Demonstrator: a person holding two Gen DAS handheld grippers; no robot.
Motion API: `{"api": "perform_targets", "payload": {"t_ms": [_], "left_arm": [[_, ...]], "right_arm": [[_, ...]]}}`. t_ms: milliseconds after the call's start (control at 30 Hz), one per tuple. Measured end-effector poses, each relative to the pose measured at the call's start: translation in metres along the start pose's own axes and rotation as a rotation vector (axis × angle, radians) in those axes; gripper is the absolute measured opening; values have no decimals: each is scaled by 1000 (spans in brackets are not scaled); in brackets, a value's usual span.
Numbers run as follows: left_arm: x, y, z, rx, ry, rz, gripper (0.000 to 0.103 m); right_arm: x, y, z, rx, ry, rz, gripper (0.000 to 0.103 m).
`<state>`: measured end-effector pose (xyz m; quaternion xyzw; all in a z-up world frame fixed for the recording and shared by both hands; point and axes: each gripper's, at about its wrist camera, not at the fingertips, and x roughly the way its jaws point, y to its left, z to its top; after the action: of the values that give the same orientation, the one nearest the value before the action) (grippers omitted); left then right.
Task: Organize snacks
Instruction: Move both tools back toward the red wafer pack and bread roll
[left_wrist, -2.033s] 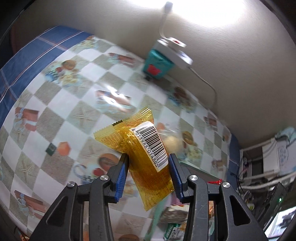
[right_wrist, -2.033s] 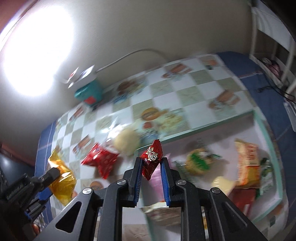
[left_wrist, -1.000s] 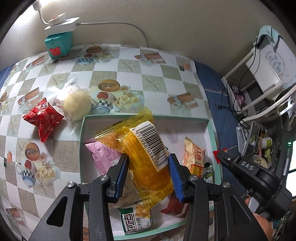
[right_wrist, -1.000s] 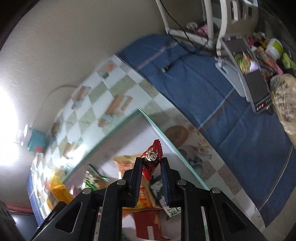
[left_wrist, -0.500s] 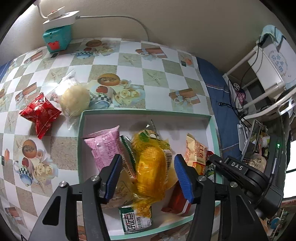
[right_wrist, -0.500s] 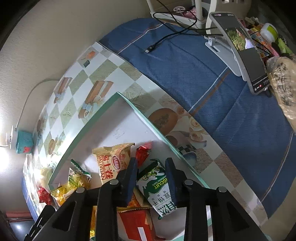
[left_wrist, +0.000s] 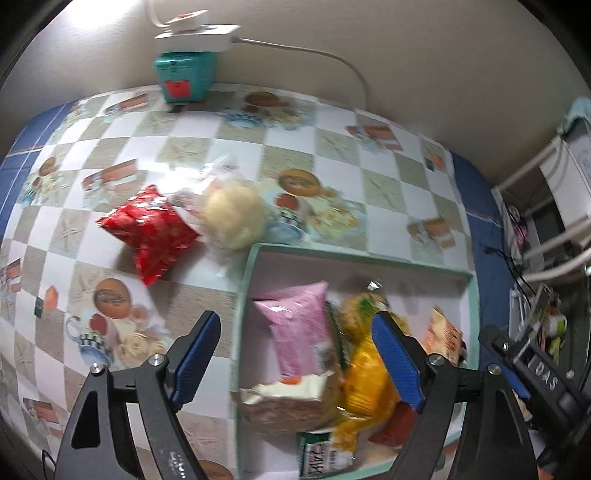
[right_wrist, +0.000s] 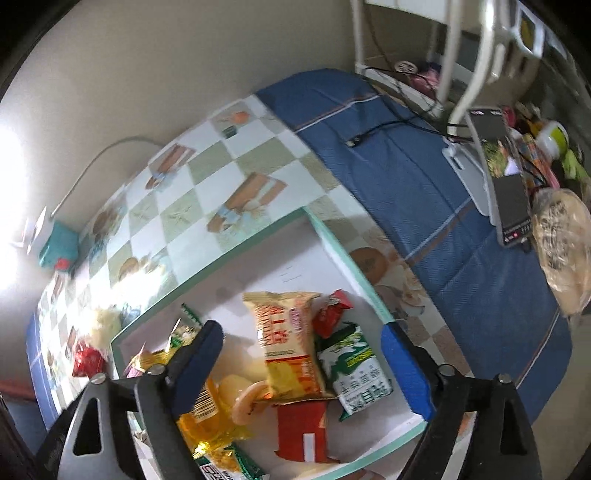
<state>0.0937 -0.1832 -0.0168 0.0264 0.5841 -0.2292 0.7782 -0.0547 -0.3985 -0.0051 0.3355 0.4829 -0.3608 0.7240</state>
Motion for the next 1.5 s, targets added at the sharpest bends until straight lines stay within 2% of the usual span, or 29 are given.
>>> {"api": "perform_targets", "payload": {"t_ms": [167,400,600,767,867,1100,1500], "left_arm": [[-2,32,9,-72,-14,24,85],[-9,99,20,-223,-38,52,85],[-14,137,21,-267,-58,127,85],[-16,157,24,-274,-54,158,86],[-17,170,26,-282,-54,182,99],[-26,202,28,-343,-70,205,99],[-40,256,24,-484,-113,214,99]], "right_arm": [[3,26,-9,-69,12,-1,98],[2,62,-20,-174,2,-29,103],[1,88,-31,-225,-1,-35,103],[3,110,-41,-264,7,-26,103],[3,123,-48,-276,12,-10,103],[5,153,-63,-312,19,22,103],[17,207,-95,-375,62,140,103]]}}
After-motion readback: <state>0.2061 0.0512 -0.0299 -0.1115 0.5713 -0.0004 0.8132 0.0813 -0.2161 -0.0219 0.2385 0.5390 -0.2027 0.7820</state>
